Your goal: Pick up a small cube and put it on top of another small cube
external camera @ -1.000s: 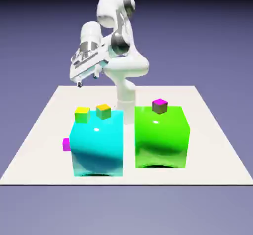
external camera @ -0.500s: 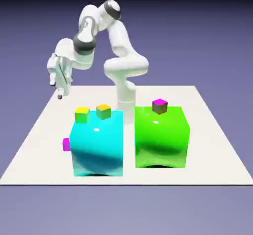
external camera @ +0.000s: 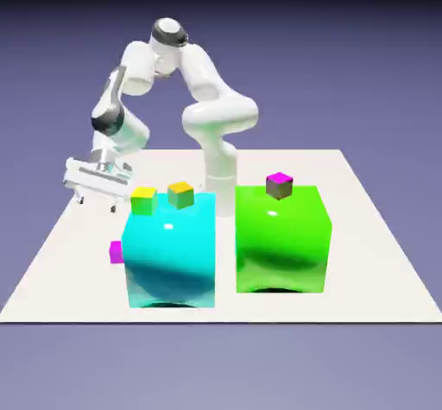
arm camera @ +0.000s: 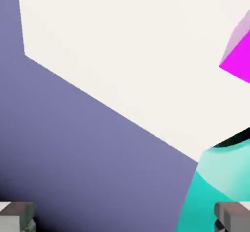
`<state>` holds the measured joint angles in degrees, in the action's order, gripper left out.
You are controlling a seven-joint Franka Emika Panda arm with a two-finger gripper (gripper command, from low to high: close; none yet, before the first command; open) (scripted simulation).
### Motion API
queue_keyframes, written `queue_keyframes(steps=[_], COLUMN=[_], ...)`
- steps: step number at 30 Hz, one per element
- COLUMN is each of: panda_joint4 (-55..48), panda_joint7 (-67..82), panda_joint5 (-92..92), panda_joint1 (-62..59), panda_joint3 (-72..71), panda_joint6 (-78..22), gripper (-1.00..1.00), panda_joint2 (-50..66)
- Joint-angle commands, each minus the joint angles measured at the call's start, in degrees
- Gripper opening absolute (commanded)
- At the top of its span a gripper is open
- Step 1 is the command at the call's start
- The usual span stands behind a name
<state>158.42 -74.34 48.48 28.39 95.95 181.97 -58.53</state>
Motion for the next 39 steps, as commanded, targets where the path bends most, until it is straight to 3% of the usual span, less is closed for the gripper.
queue_keyframes(steps=[1,7,15,16,25,39], panda_joint4=[-0.06,-0.29,-6.65,-6.65,-0.42,-8.31], panda_joint7=[-0.69,-3.64,-0.58,-0.58,-3.83,-15.07], panda_joint5=[1.05,5.54,0.12,0.12,5.46,1.01], panda_joint1=[0.60,3.16,11.98,11.98,2.86,-15.29], panda_joint3=[2.08,10.96,17.72,17.72,10.47,-18.60], panda_joint6=[0.17,0.91,12.72,12.72,0.35,-33.06], gripper=[0.00,0.00,0.00,-1.00,-1.00,-1.00], panda_joint2=[-0.56,-2.95,-19.07,-19.07,-2.64,16.07])
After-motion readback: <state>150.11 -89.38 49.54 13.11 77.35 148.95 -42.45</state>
